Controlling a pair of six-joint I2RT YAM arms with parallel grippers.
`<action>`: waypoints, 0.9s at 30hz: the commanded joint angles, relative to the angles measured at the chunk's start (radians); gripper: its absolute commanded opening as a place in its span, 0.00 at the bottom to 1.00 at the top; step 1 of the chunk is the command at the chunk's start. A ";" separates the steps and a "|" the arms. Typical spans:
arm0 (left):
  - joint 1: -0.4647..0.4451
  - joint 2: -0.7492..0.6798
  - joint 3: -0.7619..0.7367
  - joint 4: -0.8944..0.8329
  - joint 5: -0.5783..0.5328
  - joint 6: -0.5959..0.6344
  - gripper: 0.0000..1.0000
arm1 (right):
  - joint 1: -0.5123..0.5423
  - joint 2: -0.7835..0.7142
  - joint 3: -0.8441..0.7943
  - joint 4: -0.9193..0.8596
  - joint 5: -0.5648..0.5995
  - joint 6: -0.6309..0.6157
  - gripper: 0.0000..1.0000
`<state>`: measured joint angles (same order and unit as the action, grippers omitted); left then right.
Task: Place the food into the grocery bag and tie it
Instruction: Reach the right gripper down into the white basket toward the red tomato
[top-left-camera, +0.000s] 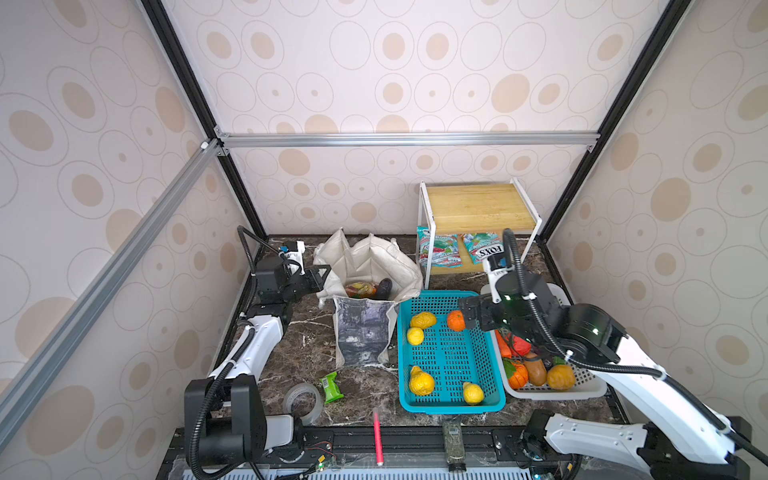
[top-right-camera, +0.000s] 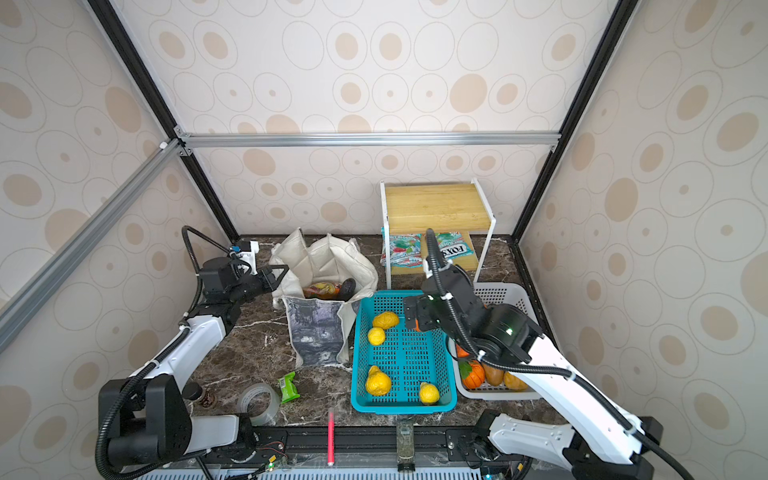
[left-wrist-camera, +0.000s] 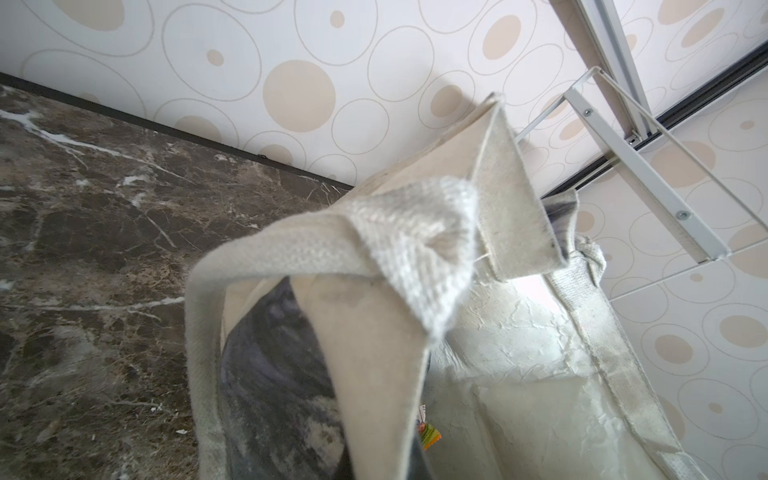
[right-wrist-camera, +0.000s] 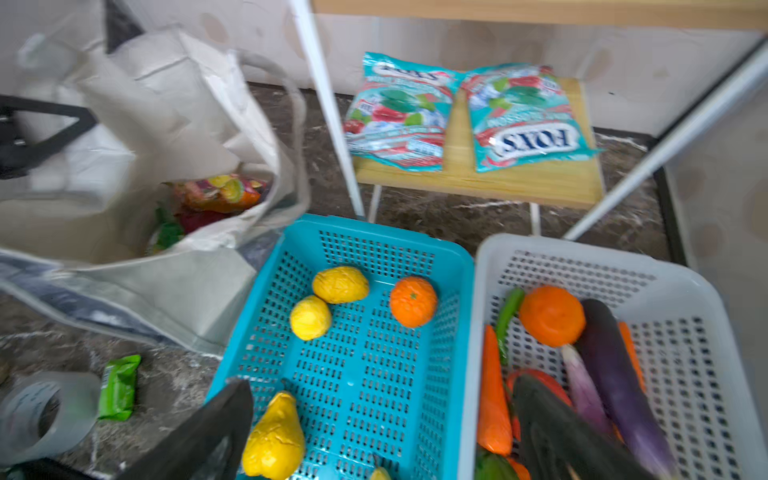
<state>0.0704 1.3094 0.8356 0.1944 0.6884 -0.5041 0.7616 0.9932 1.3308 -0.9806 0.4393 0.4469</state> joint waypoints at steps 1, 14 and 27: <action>-0.001 -0.025 0.020 0.012 0.013 0.018 0.00 | -0.135 -0.034 -0.085 -0.104 0.014 0.062 1.00; -0.002 -0.035 0.012 0.043 0.054 -0.026 0.00 | -0.737 -0.012 -0.414 0.072 -0.457 0.134 1.00; -0.002 -0.030 0.008 0.059 0.065 -0.036 0.00 | -0.936 0.061 -0.590 0.243 -0.600 0.150 1.00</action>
<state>0.0704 1.3014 0.8356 0.2020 0.7231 -0.5358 -0.1478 1.0283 0.7551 -0.8055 -0.1158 0.5762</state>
